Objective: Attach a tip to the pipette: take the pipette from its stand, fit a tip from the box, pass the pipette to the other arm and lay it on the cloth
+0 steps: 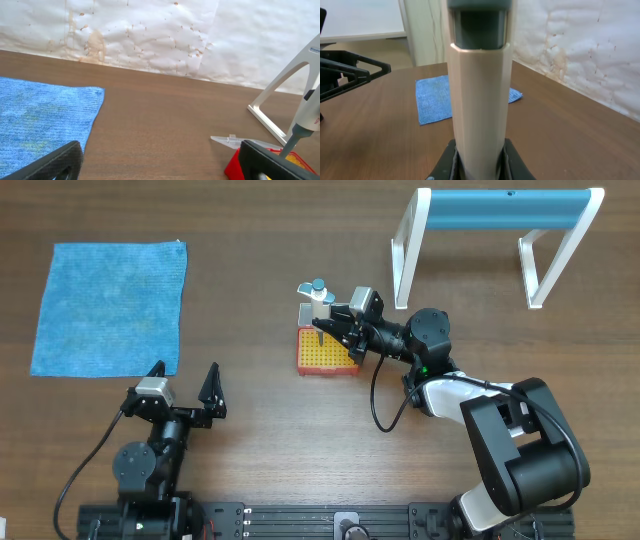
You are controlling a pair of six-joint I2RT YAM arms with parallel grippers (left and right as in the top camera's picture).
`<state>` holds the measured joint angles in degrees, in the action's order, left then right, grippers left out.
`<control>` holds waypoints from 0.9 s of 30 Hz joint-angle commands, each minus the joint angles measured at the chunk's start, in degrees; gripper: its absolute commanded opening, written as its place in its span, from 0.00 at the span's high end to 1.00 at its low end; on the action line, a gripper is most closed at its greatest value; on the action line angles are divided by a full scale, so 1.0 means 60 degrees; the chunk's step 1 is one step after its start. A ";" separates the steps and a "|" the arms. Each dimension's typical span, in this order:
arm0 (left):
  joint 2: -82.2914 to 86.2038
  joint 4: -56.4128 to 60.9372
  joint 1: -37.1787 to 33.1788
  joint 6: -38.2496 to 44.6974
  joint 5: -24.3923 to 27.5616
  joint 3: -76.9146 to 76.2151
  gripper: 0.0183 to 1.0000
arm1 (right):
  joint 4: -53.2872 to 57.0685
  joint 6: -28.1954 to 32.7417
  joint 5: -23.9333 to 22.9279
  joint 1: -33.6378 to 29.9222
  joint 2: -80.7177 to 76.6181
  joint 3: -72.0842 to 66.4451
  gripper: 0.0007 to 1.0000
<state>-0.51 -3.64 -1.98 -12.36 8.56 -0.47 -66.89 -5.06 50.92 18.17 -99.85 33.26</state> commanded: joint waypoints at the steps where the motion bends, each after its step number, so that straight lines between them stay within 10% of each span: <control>1: 0.0055 -0.0047 0.0029 -0.0149 -0.0095 0.0025 0.00 | 0.0051 0.0131 -0.0087 0.0084 -0.0168 -0.0022 0.93; 27: 0.0055 -0.0047 0.0029 -0.0149 -0.0098 0.0025 0.00 | 0.0087 -0.0091 0.0211 0.0087 -0.0069 -0.0026 0.93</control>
<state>-0.51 -3.64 -1.98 -12.36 8.58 -0.47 -67.09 -5.15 51.16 18.17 -100.18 33.28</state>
